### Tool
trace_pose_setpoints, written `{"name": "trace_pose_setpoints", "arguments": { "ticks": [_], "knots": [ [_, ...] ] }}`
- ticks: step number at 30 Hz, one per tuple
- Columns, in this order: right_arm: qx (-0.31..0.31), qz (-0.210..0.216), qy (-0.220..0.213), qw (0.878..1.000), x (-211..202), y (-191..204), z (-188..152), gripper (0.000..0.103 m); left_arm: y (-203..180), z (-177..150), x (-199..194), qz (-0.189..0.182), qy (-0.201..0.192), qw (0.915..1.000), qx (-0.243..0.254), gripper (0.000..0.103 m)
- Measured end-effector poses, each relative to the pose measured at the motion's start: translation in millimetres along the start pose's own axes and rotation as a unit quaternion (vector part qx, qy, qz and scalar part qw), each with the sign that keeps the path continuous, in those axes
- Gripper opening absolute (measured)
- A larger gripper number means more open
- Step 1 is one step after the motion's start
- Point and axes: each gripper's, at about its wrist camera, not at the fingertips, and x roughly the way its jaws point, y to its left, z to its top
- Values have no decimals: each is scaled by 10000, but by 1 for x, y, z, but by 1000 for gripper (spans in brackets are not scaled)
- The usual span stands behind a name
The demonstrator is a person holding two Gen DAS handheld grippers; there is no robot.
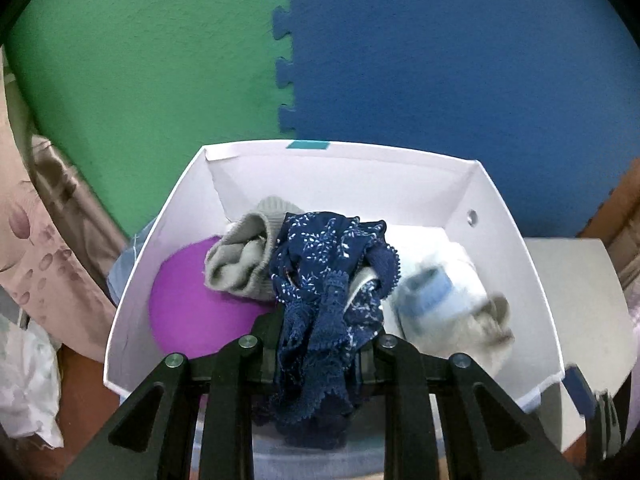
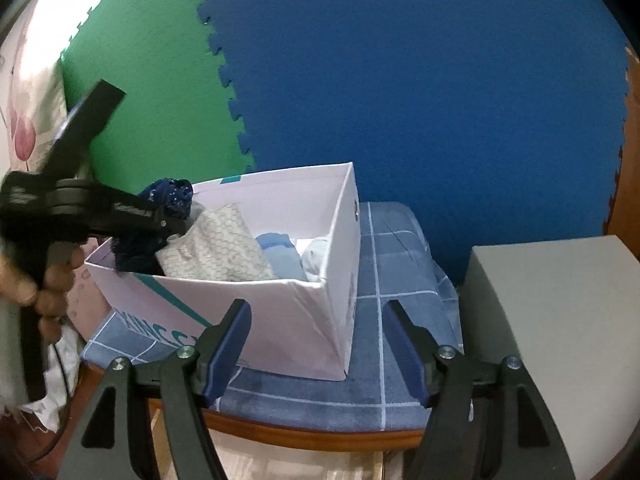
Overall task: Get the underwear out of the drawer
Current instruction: 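Lower the dark blue floral underwear into the box and open the left gripper, then move both grippers back down to the open drawer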
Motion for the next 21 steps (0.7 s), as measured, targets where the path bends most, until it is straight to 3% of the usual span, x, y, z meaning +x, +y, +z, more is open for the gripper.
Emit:
{"name": "trace_pose_setpoints", "arguments": {
  "ticks": [6, 8, 12, 17, 21],
  "knots": [
    [62, -1, -54, 10000, -3, -6, -1, 70, 4, 11, 15, 63, 106, 9998, -142, 27],
    [72, 9, -50, 10000, -2, -6, -1, 70, 6, 9, 15, 67, 104, 9997, -195, 40],
    [83, 47, -31, 9999, -1, -6, -1, 70, 3, 3, 13, 57, 22, 9999, -83, 44],
    [12, 22, -31, 10000, 0, -3, -4, 70, -3, -4, -3, 134, -214, 9996, 80, 61],
    [-25, 69, -38, 10000, -1, 0, -6, 70, -4, -7, -20, 173, -387, 9990, 159, 64]
  ]
}}
